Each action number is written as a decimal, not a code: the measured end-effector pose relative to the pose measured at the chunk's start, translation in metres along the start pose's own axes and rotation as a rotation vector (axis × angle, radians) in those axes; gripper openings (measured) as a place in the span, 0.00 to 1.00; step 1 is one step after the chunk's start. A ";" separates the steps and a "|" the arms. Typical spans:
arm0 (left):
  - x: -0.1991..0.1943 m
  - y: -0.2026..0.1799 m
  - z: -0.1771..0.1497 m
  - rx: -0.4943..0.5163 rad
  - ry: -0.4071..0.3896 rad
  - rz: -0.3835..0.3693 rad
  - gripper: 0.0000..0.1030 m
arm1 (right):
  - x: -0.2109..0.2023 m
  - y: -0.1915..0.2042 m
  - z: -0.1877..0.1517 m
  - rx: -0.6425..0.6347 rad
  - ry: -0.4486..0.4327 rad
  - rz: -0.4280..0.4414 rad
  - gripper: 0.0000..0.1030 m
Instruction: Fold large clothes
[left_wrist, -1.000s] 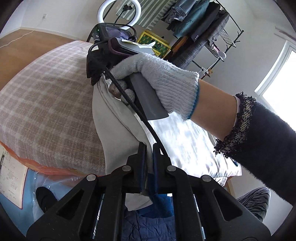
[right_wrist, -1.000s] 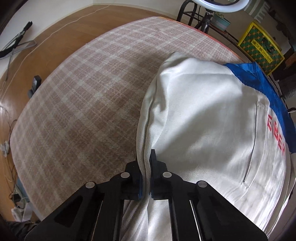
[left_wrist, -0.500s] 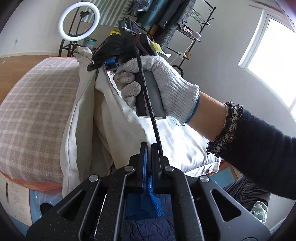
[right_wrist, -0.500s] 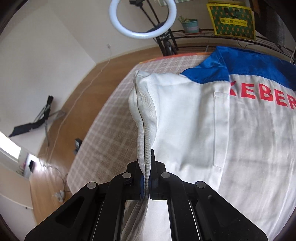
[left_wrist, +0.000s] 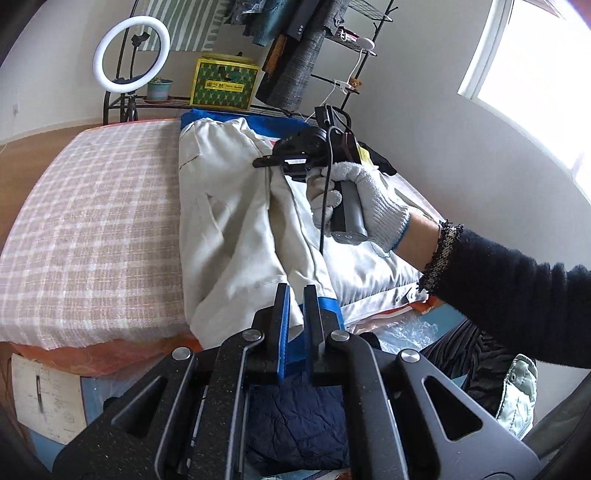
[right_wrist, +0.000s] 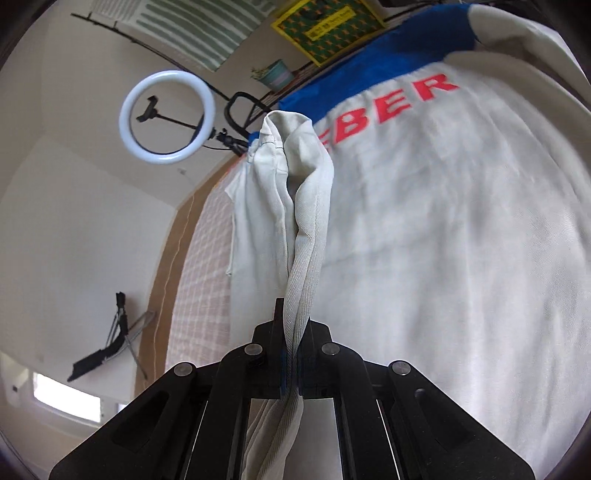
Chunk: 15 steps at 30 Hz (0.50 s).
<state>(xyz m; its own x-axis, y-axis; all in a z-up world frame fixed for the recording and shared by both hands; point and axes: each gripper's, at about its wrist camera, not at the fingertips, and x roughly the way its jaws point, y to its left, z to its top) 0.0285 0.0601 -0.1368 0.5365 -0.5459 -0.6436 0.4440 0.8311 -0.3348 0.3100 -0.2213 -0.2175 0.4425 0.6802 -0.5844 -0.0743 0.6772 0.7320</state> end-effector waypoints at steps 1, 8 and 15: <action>0.000 0.003 0.001 -0.005 0.002 0.018 0.03 | 0.001 -0.004 0.001 0.001 0.005 -0.017 0.02; 0.011 0.040 0.003 -0.087 0.016 0.080 0.03 | -0.001 -0.008 0.004 -0.070 0.024 -0.150 0.14; 0.018 0.056 0.002 -0.131 0.023 0.078 0.03 | -0.058 0.001 -0.006 -0.140 -0.016 -0.159 0.27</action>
<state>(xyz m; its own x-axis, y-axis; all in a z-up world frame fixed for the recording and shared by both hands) 0.0639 0.0965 -0.1658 0.5484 -0.4774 -0.6865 0.3032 0.8787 -0.3688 0.2785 -0.2583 -0.1846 0.4730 0.5575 -0.6822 -0.1254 0.8090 0.5742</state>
